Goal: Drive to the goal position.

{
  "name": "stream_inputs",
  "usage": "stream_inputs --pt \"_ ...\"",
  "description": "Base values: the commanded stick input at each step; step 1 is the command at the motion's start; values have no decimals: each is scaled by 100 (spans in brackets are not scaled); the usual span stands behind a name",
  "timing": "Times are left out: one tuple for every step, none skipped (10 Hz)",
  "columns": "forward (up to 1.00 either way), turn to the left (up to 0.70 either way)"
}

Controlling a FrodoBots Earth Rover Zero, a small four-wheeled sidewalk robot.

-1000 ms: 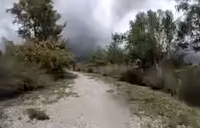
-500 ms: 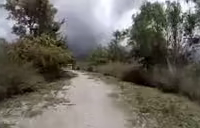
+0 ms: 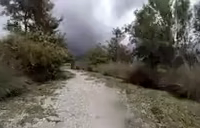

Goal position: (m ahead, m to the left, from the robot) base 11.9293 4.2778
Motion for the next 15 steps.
stream_inputs --pt "85 0" --pt "85 0" --pt "85 0" --pt "85 0" --pt "85 0" --pt "85 0" --pt "85 4" --pt "85 33" --pt "85 34" --pt "85 34" --pt "85 5" --pt "85 0" --pt "85 0" --pt "85 0" --pt "85 0"
